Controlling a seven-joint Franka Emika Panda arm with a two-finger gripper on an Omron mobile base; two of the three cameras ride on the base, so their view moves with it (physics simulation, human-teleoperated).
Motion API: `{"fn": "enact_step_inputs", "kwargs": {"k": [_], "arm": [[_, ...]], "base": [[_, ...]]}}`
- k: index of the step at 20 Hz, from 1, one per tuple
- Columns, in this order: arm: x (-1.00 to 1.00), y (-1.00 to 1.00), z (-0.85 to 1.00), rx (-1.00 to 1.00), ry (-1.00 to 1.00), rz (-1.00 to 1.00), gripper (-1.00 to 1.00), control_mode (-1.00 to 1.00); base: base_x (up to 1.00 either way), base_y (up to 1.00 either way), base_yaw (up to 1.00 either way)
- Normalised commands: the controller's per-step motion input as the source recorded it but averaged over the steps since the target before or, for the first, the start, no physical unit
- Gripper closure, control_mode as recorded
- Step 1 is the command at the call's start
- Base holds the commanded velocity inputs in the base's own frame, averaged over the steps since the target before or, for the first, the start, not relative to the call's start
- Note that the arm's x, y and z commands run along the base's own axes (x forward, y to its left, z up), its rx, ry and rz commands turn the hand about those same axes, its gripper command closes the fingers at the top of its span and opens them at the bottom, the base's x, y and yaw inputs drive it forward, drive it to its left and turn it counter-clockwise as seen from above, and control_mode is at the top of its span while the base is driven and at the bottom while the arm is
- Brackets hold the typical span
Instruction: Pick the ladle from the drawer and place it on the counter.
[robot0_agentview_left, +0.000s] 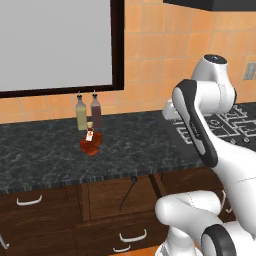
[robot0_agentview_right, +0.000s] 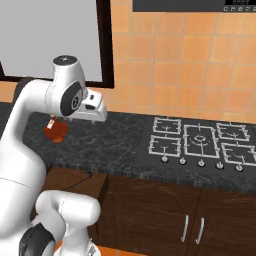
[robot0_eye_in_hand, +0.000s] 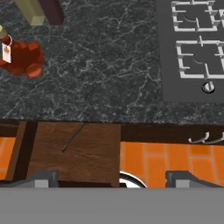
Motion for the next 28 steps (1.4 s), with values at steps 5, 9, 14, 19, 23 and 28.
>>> {"fn": "enact_step_inputs", "kwargs": {"k": [5, 9, 14, 19, 23, 28], "arm": [[-0.01, 0.00, -0.01, 0.00, 0.00, 0.01, -1.00, -1.00], [0.00, 0.00, 0.00, 0.00, 0.00, 0.00, -1.00, -1.00], [-0.01, -0.01, 0.00, 0.00, 0.00, 0.00, -1.00, 1.00], [0.00, 0.00, 0.00, 0.00, 0.00, 0.00, -1.00, 1.00], [0.00, 0.00, 0.00, 0.00, 0.00, 0.00, -1.00, 1.00], [0.00, 0.00, 0.00, 0.00, 0.00, 0.00, -1.00, 1.00]], "base": [[0.00, 0.00, 0.00], [0.00, 0.00, 0.00], [-0.20, -0.39, 0.00], [-0.21, -0.66, 0.00], [-0.28, -0.86, 0.03], [-0.18, -0.41, 0.33]]}}
